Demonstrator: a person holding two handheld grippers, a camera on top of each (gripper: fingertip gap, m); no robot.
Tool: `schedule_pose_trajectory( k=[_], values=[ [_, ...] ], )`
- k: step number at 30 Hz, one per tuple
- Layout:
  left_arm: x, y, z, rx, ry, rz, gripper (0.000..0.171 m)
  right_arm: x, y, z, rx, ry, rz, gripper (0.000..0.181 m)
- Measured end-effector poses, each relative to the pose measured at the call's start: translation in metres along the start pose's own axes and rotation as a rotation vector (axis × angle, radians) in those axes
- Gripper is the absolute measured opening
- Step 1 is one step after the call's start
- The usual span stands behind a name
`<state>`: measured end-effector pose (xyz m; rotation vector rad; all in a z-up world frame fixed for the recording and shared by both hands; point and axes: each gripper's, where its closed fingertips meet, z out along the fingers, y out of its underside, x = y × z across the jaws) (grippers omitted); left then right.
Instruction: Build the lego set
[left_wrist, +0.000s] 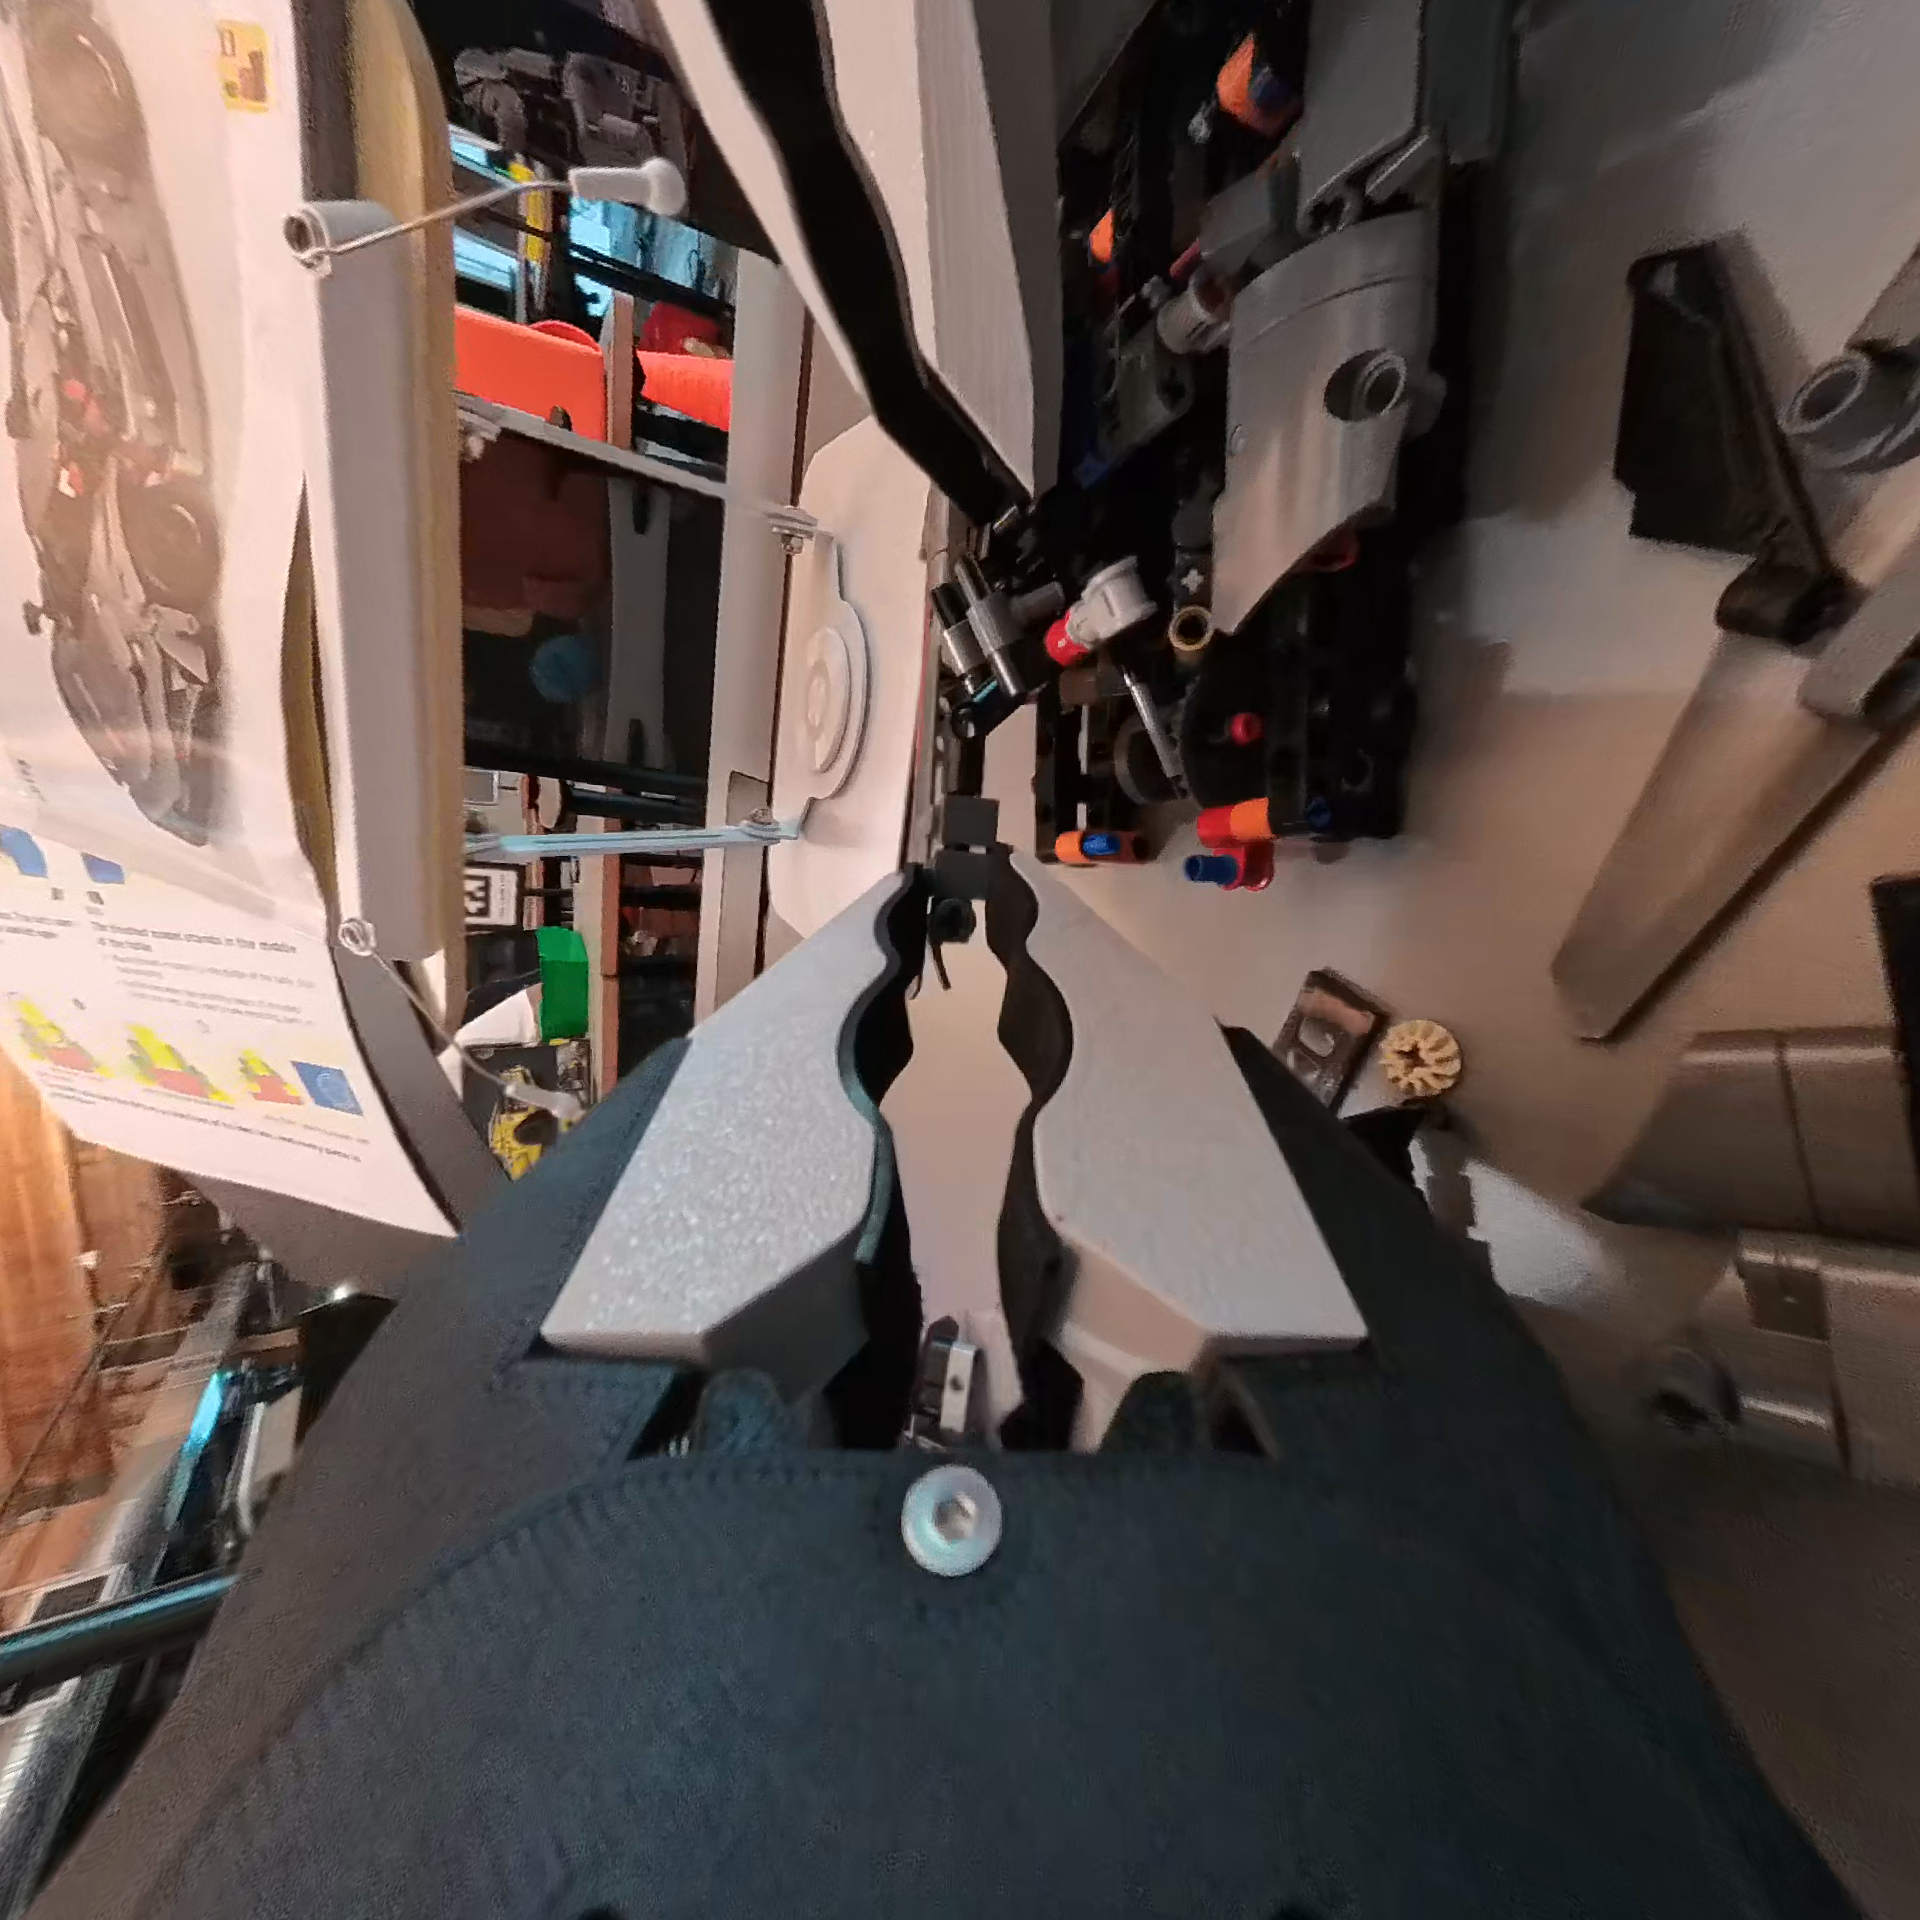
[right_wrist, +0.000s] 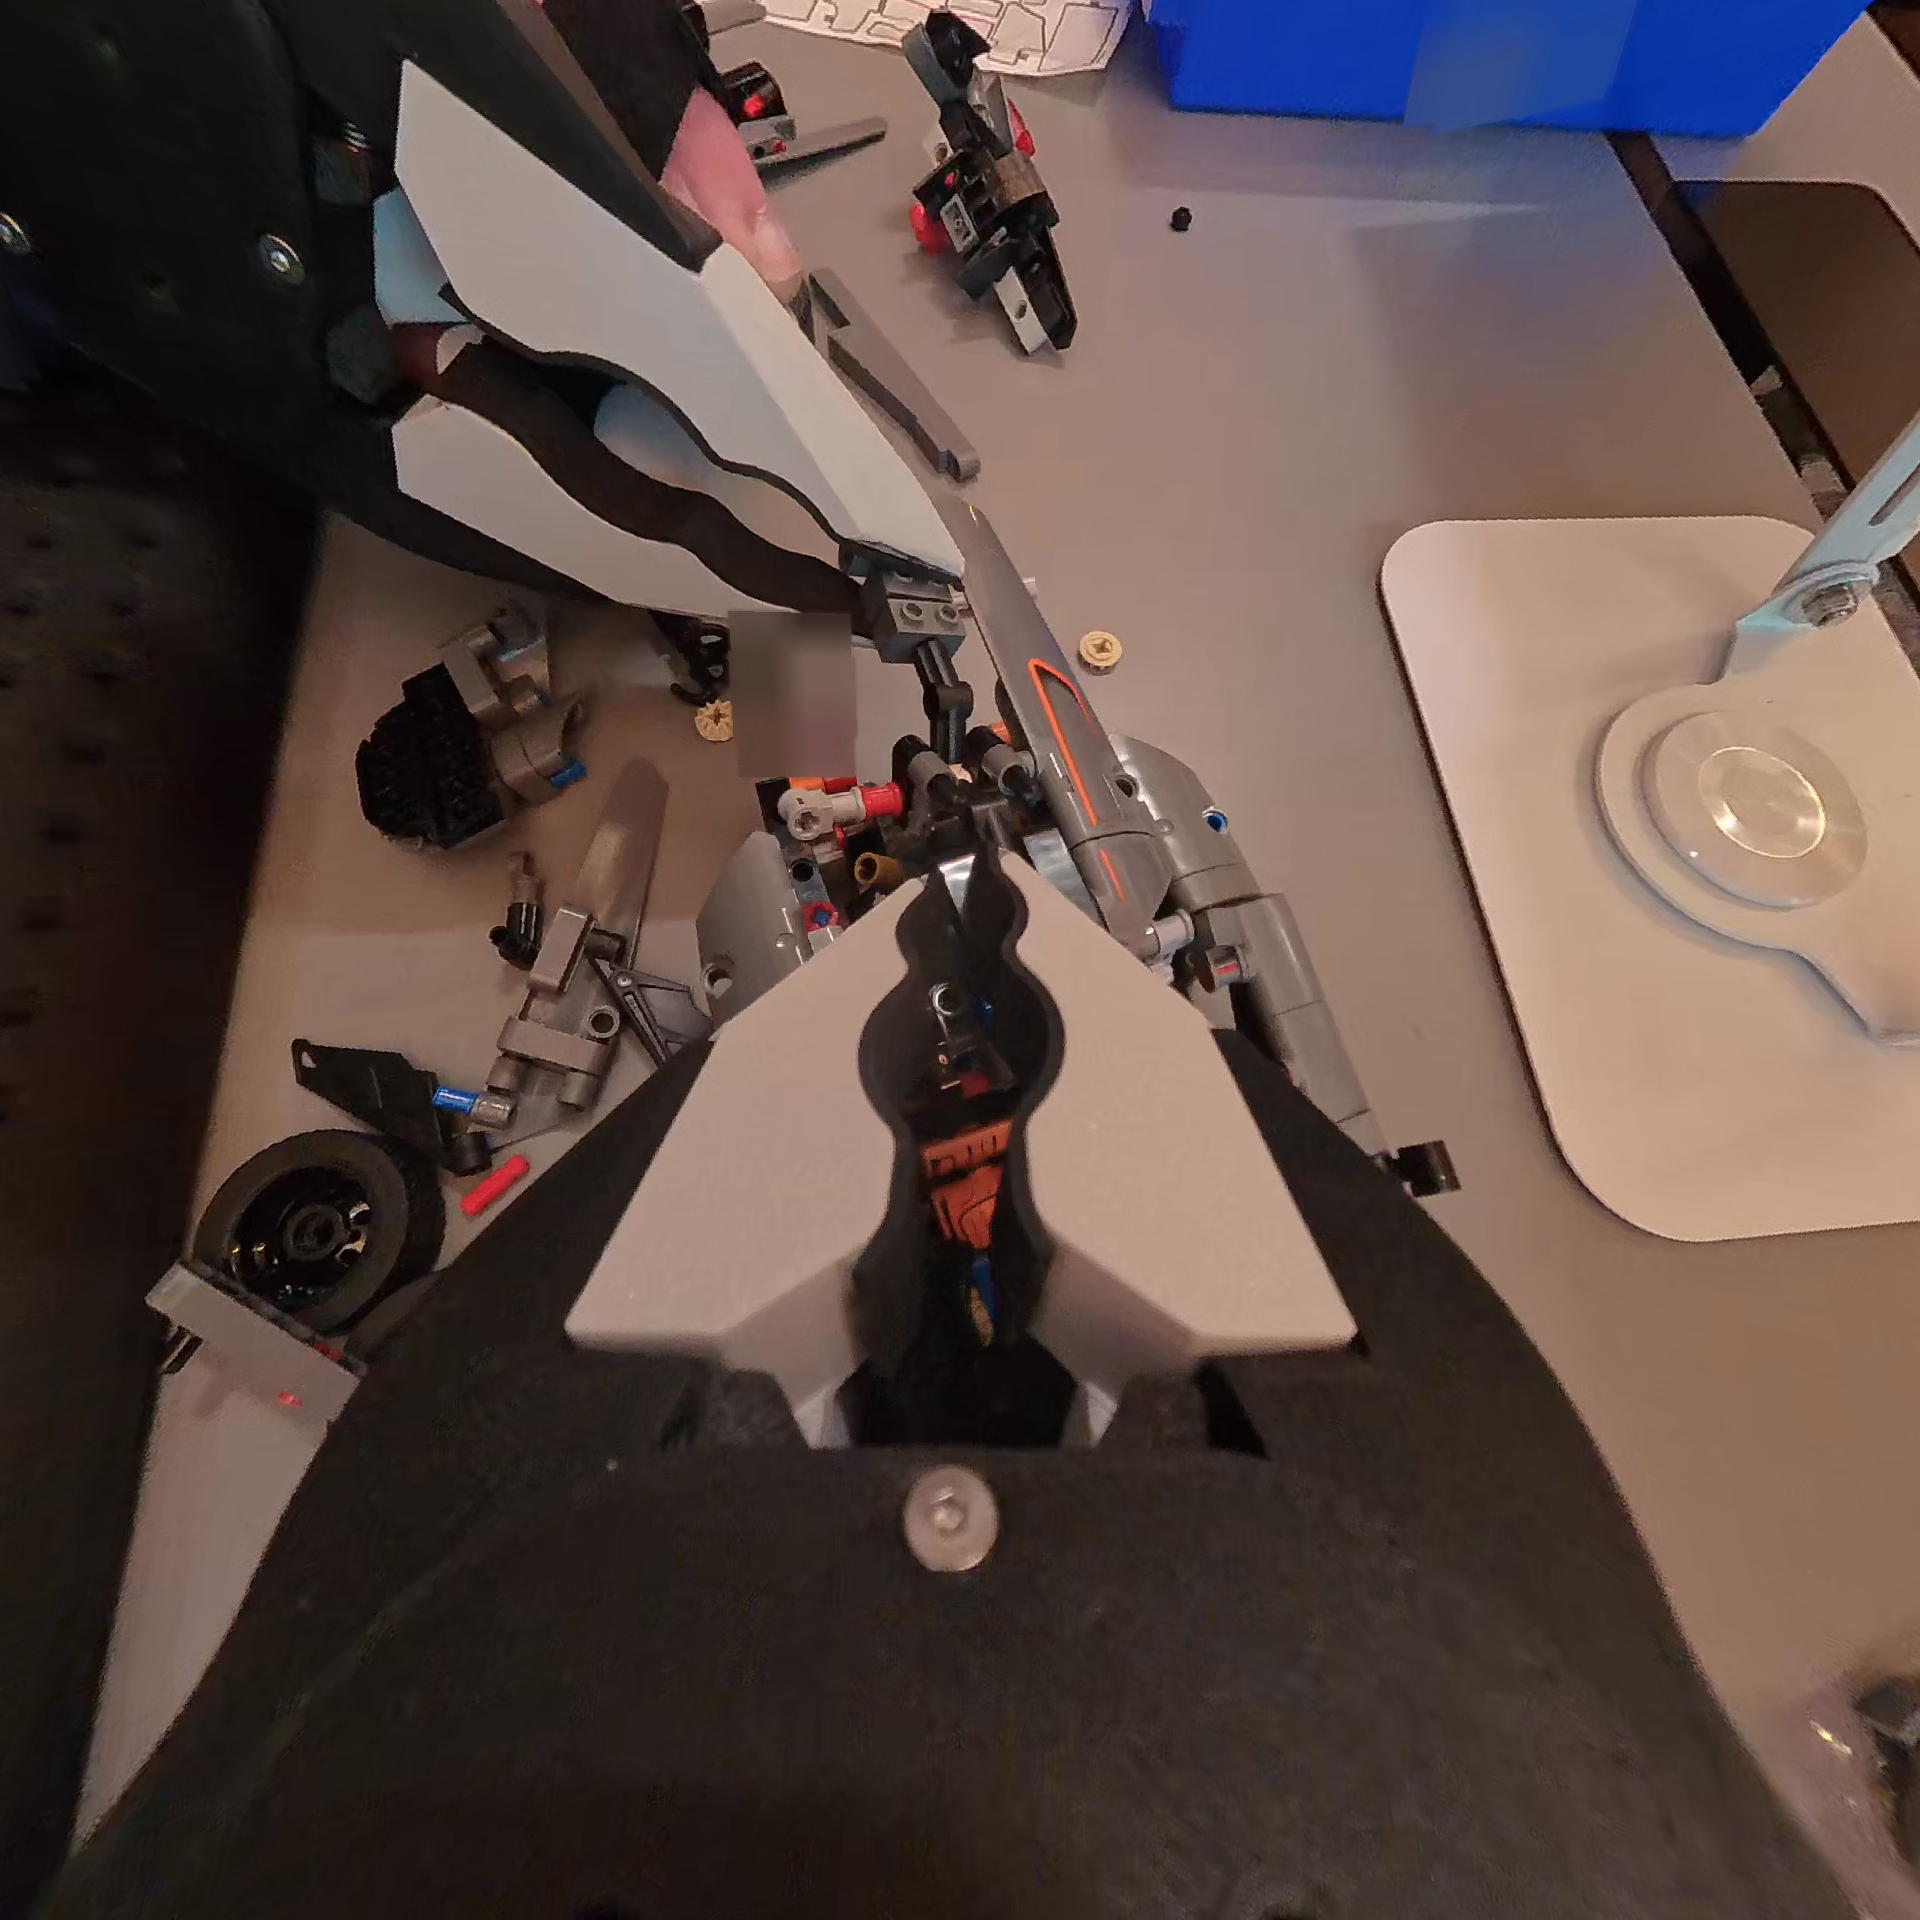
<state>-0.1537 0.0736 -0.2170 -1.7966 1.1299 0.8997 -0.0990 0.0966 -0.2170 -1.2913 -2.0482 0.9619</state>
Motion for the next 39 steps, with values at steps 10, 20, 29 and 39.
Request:
schedule_pose_trajectory(
  k=[10,20,29,39],
  values=[
    [0.0,-0.01,-0.01,-0.035,0.099,-0.086,0.013,-0.019,-0.035,-0.011,0.014,0.096,-0.179,0.022],
    [0.002,-0.023,-0.013,-0.004,0.07,-0.029,0.014,-0.013,-0.025,0.024,-0.112,0.263,-0.34,0.006],
    [0.0,-0.02,-0.022,0.001,-0.018,0.177,0.009,-0.019,-0.023,0.02,-0.085,0.182,-0.303,0.005],
    [0.004,-0.02,-0.029,-0.012,-0.061,0.193,0.006,-0.028,-0.02,0.019,-0.047,0.074,-0.238,0.004]
  ],
)
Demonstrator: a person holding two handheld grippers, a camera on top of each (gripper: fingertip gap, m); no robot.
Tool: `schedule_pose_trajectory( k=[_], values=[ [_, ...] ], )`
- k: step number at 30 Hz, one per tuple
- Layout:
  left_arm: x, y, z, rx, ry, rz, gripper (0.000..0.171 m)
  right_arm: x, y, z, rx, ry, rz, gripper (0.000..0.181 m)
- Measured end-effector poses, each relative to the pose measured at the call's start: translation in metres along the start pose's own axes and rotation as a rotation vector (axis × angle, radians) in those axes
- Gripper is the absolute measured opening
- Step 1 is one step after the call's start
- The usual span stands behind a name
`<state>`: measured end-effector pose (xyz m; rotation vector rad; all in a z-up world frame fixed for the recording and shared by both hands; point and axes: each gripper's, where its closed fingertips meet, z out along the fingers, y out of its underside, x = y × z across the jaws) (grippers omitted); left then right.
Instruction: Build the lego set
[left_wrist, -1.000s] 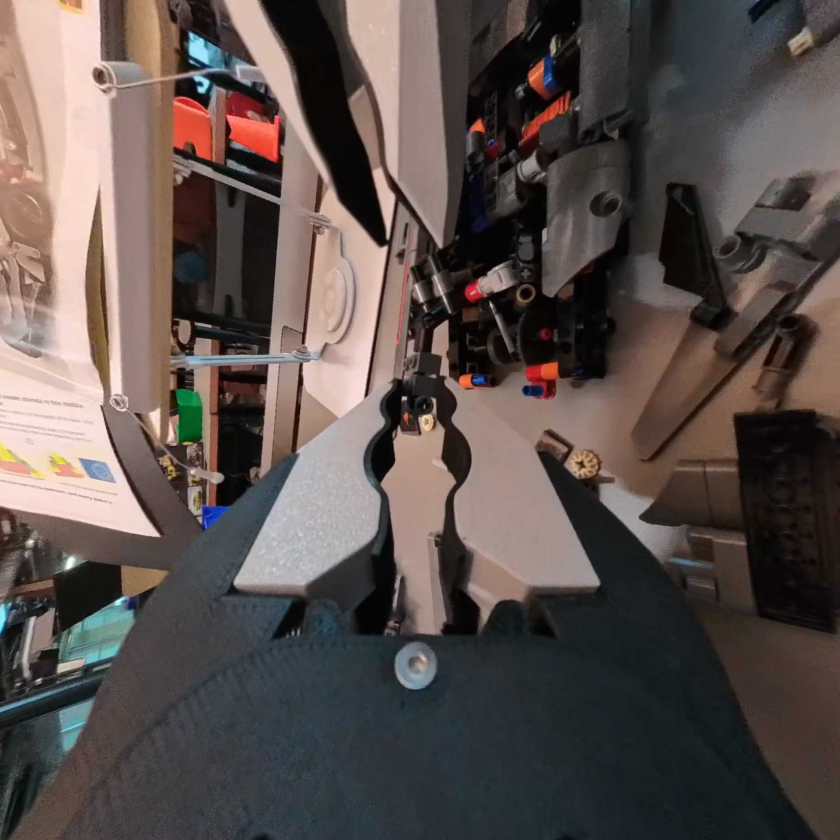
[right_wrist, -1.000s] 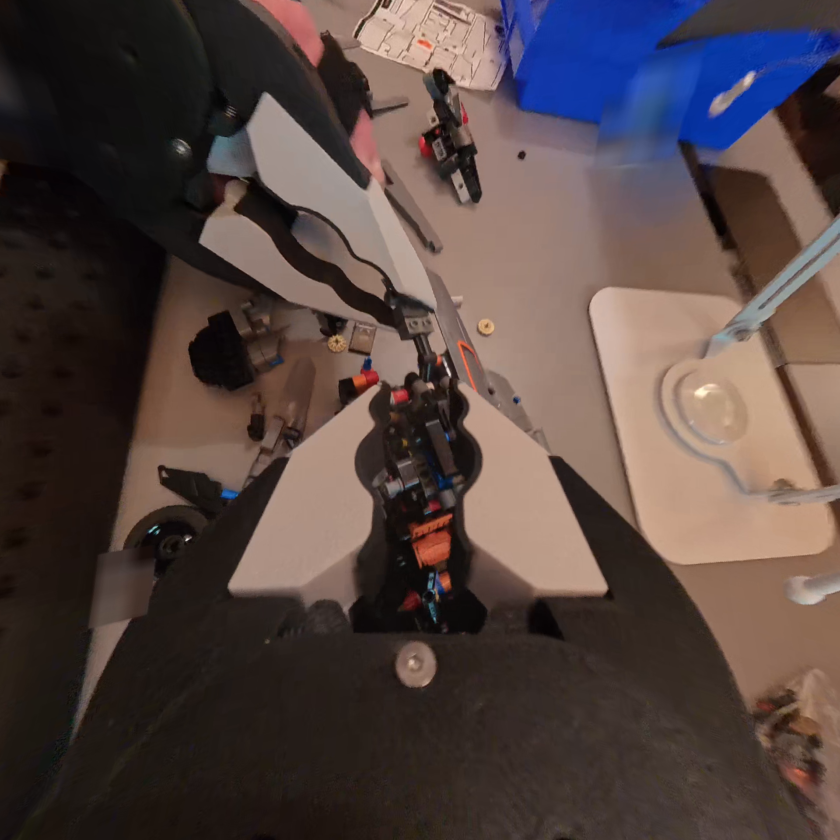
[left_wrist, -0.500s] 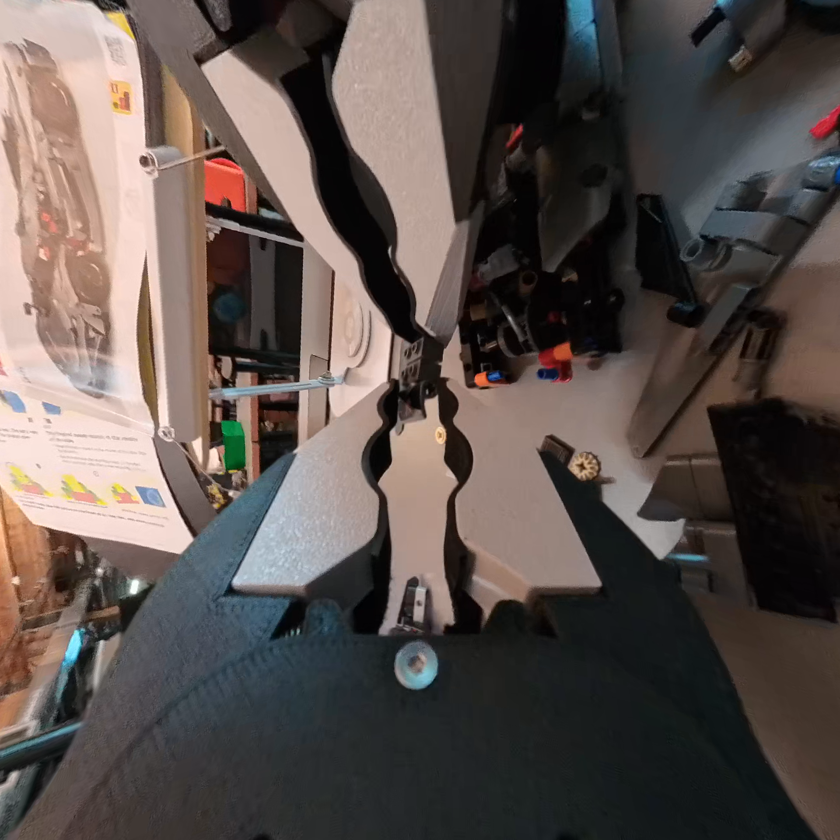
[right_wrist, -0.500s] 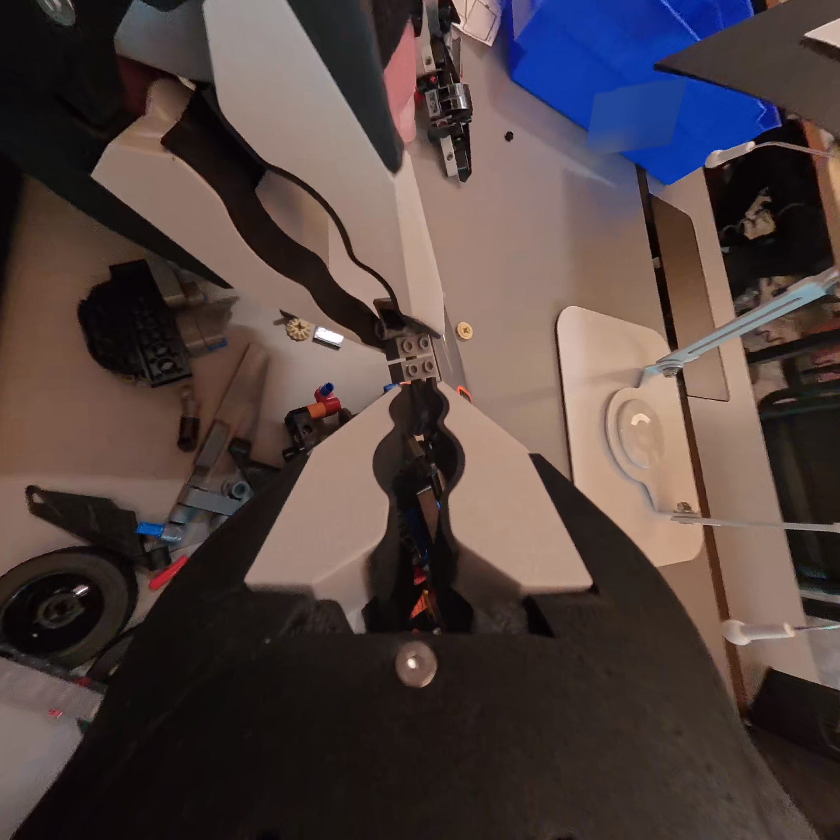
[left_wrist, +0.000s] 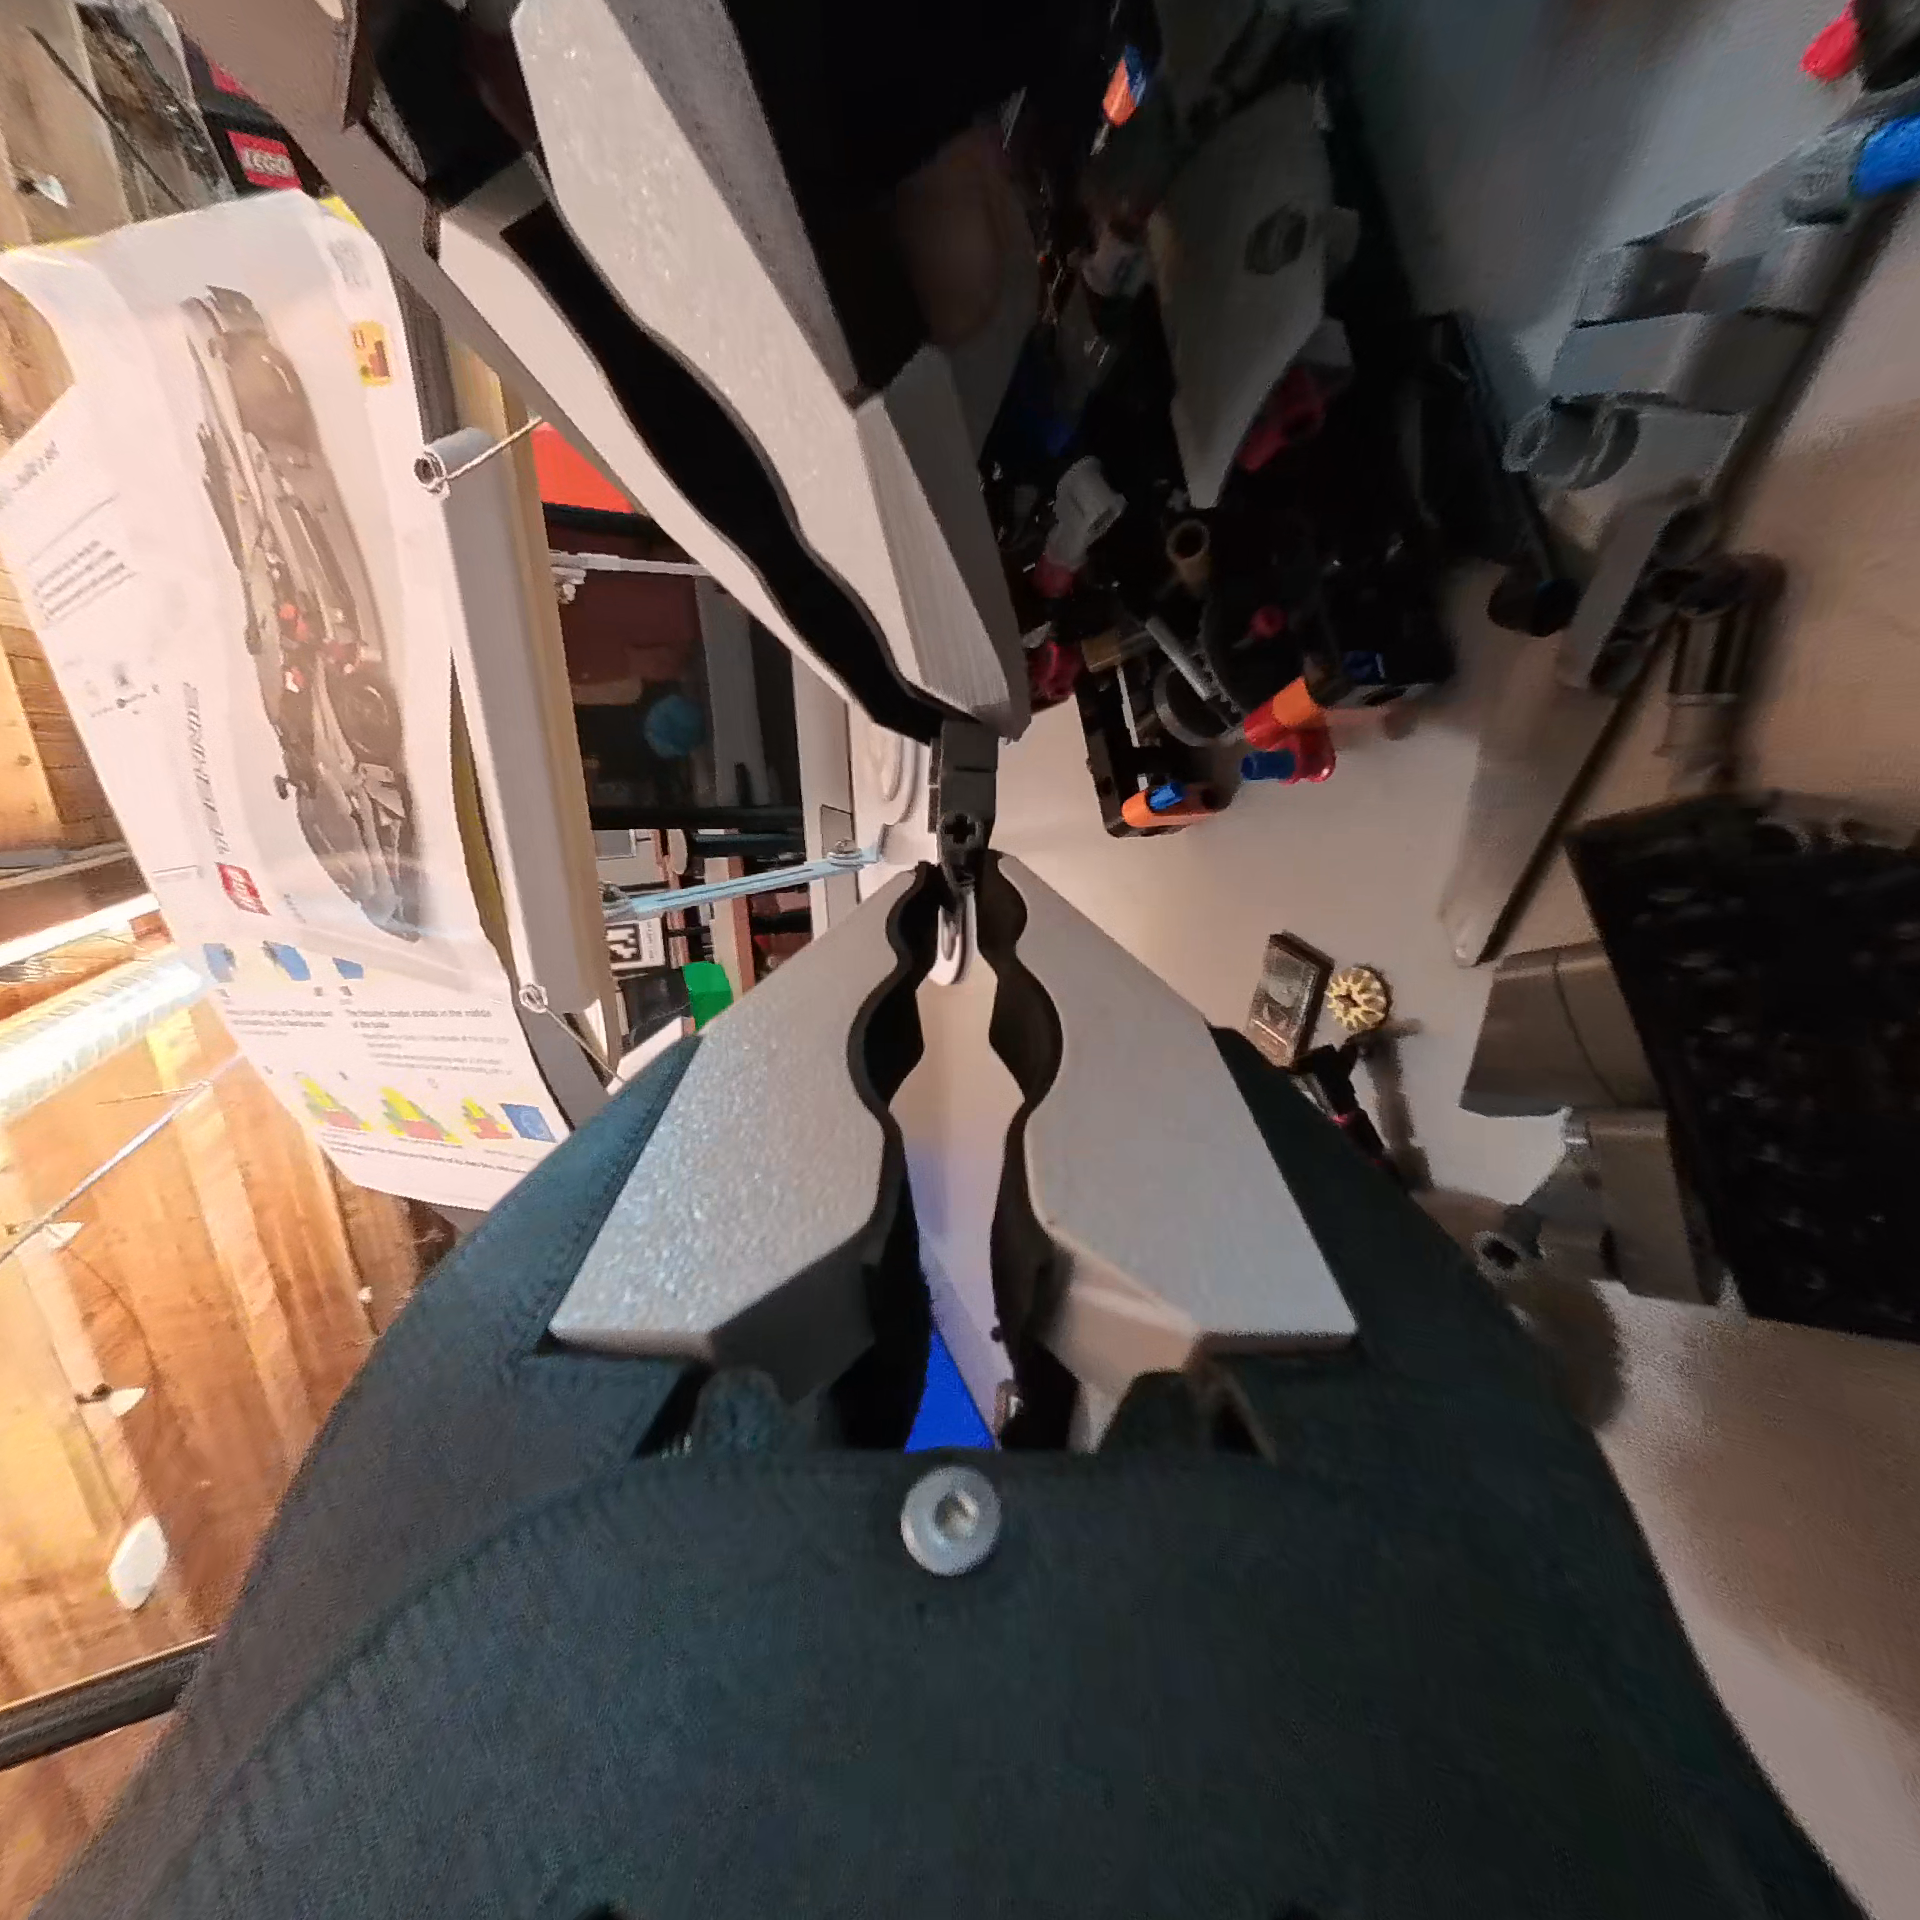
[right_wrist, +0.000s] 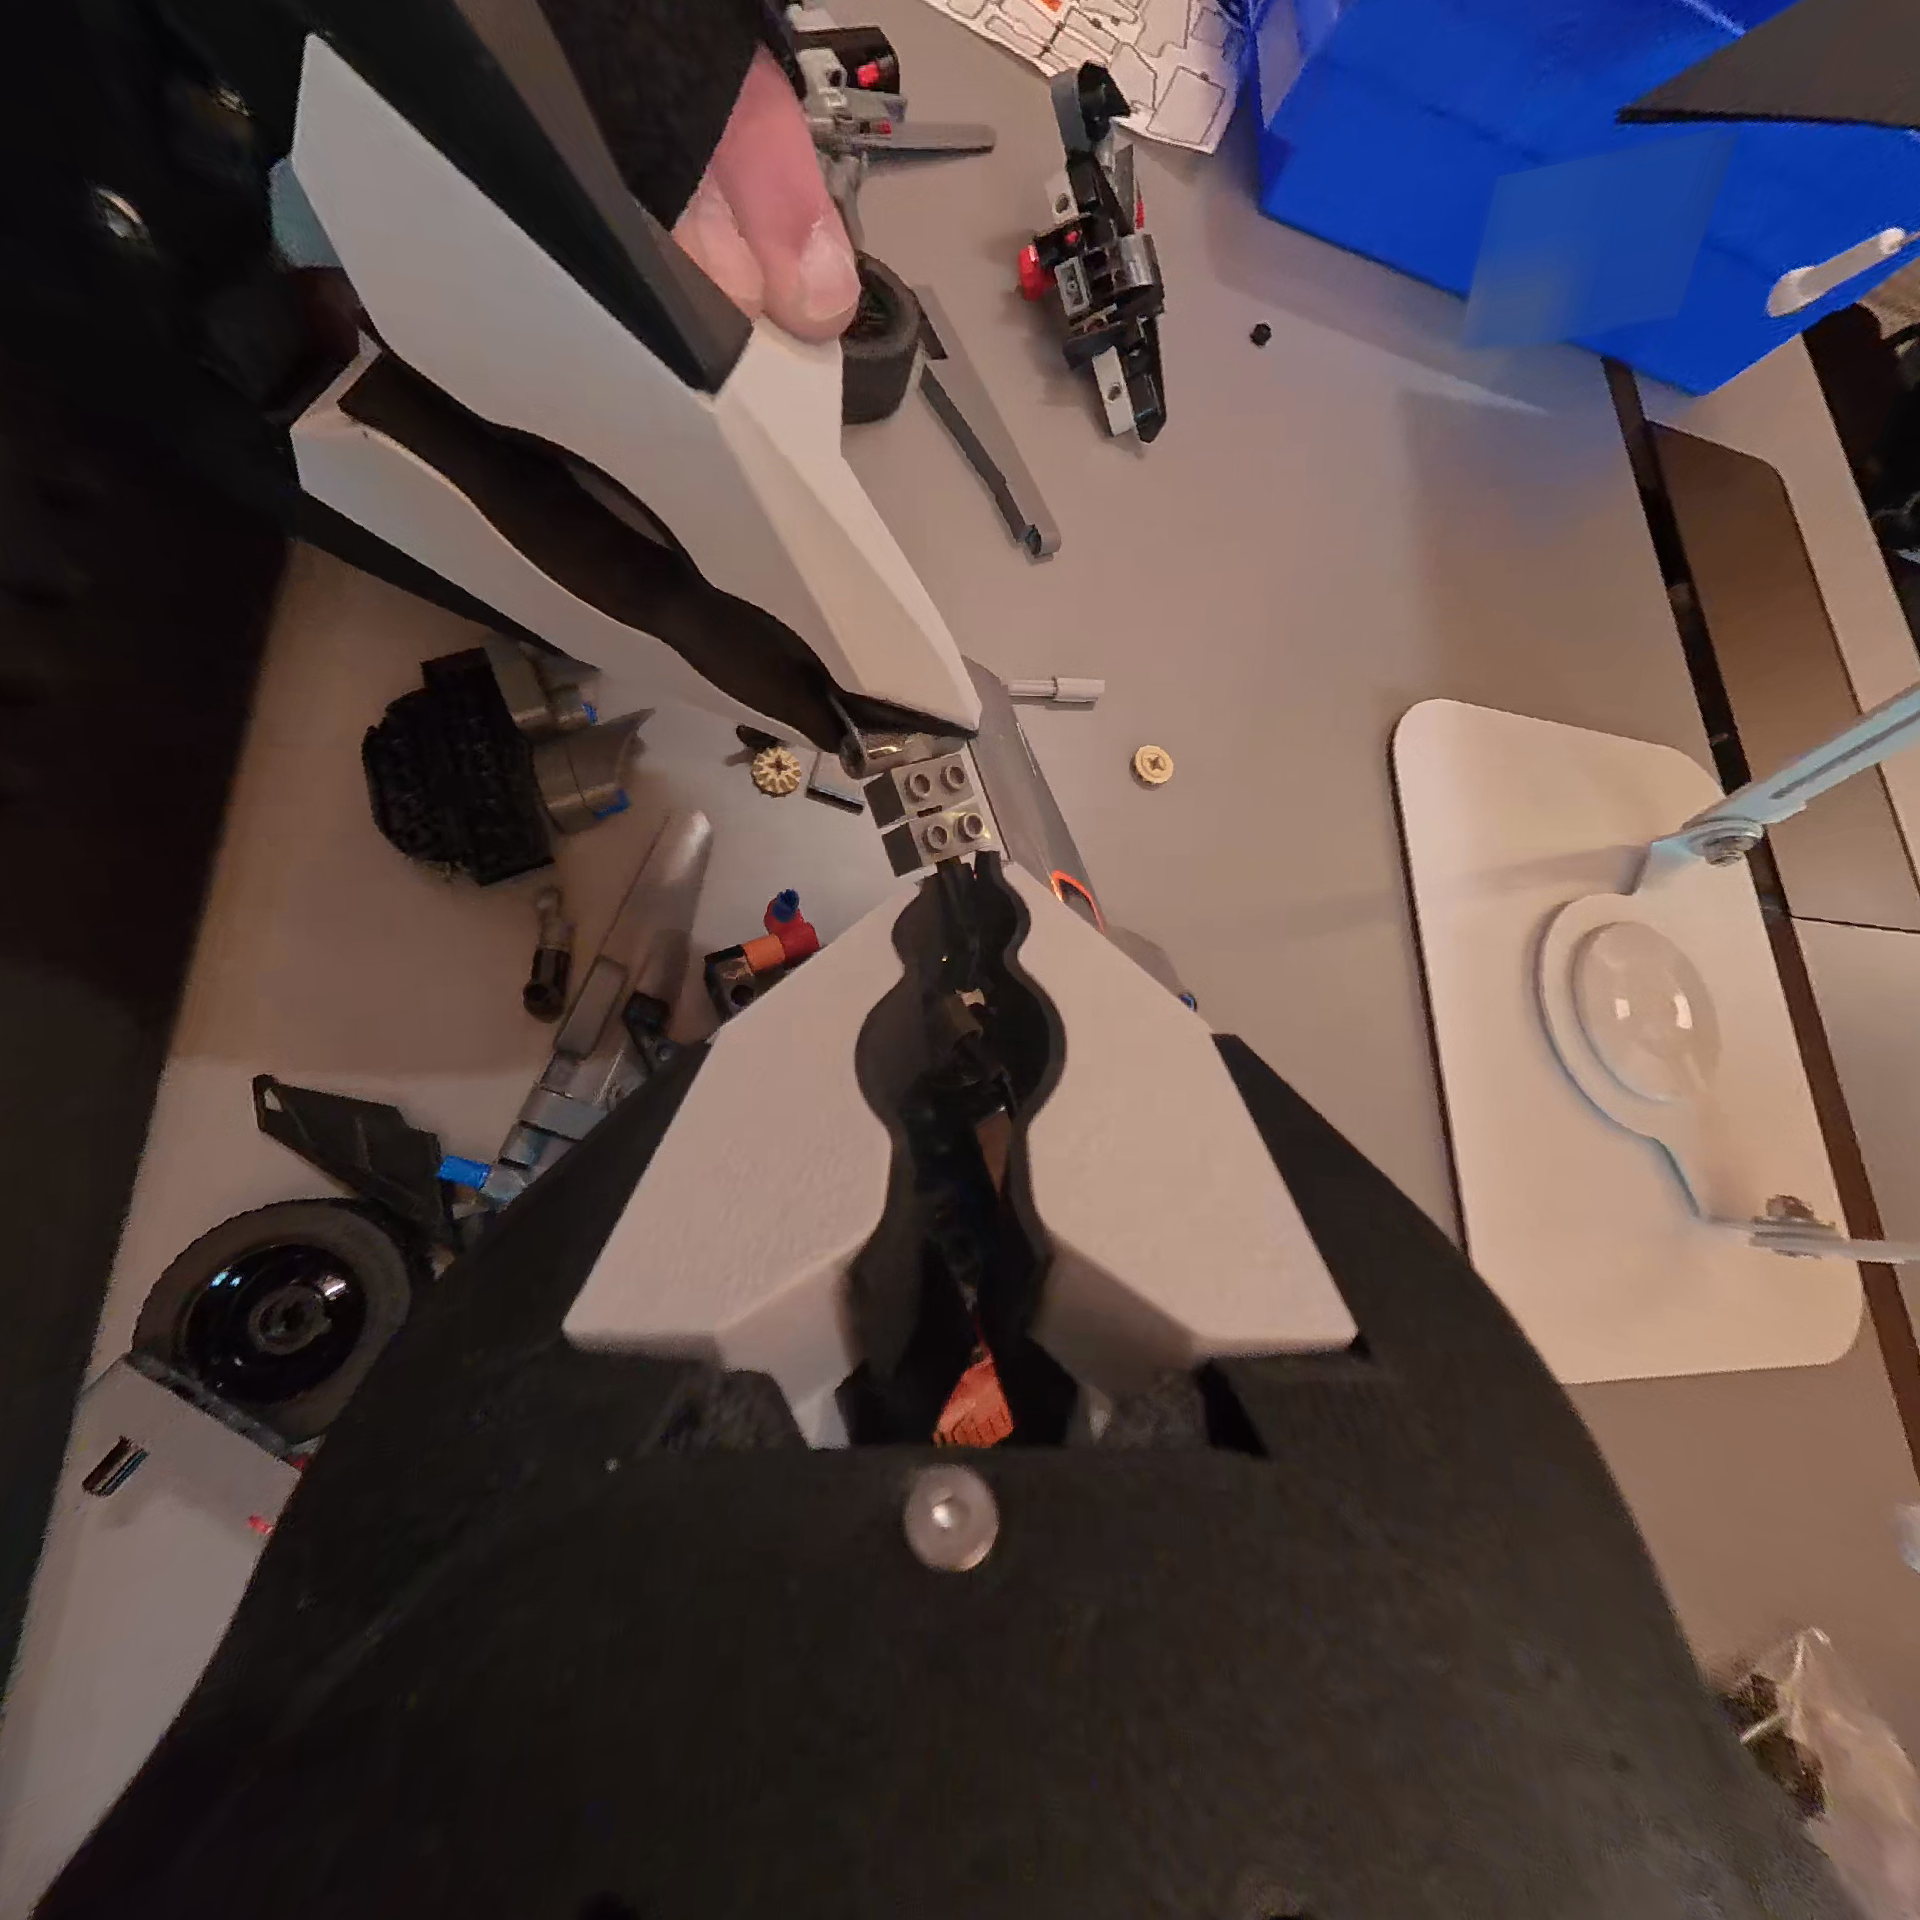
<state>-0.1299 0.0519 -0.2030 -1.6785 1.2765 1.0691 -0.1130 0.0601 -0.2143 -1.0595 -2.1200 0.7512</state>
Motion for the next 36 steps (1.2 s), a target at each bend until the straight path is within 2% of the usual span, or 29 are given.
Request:
schedule_pose_trajectory(
  k=[3,5,6,7,8,10,12,15,17,18,19,23,28,33,36],
  values=[
    [0.003,0.001,-0.003,0.027,0.035,-0.053,0.006,-0.003,-0.001,0.0,0.006,-0.018,-0.01,0.004],
    [0.004,0.006,-0.006,0.009,0.068,-0.109,0.005,0.006,0.013,-0.002,-0.054,0.029,-0.024,0.004],
    [-0.004,0.028,-0.009,-0.058,0.039,-0.134,0.005,0.017,0.024,-0.007,-0.073,0.058,-0.003,0.004],
    [-0.013,0.047,-0.015,-0.064,0.038,-0.227,0.004,0.023,0.027,-0.014,-0.043,0.046,0.039,0.003],
    [-0.021,0.055,-0.02,-0.038,0.057,-0.321,0.005,0.022,0.023,-0.016,-0.013,0.027,0.052,0.003],
    [-0.013,0.042,-0.025,-0.019,0.133,-0.265,0.005,0.008,0.014,-0.01,-0.004,-0.016,0.019,0.003],
    [0.021,0.021,-0.026,0.013,0.266,-0.189,0.005,0.004,0.013,-0.008,-0.002,-0.037,0.013,0.005],
    [0.037,0.012,-0.016,0.032,0.27,-0.166,0.005,0.002,0.015,-0.01,-0.002,-0.053,0.019,0.005],
    [0.044,0.016,-0.008,-0.006,0.291,-0.165,0.006,0.001,0.015,-0.011,-0.001,-0.058,0.015,0.006],
    [0.047,0.018,-0.005,-0.012,0.305,-0.169,0.014,0.0,0.014,-0.011,0.005,-0.065,0.019,0.006],
    [0.048,0.018,-0.005,-0.003,0.305,-0.187,0.01,0.0,0.014,-0.012,0.011,-0.073,0.024,0.006],
    [0.032,0.013,-0.009,0.052,0.276,-0.258,0.038,-0.002,0.012,-0.013,0.022,-0.087,0.024,0.006],
    [0.015,0.008,0.007,0.038,0.162,-0.208,0.048,-0.004,0.007,-0.019,0.036,-0.104,0.038,0.009],
    [0.0,-0.01,0.03,0.048,0.082,-0.117,0.031,0.012,0.009,-0.035,0.062,-0.072,0.123,0.023],
    [-0.004,-0.02,0.037,0.069,0.076,-0.077,0.001,0.015,0.017,-0.043,0.043,-0.08,0.151,0.018]
  ],
)
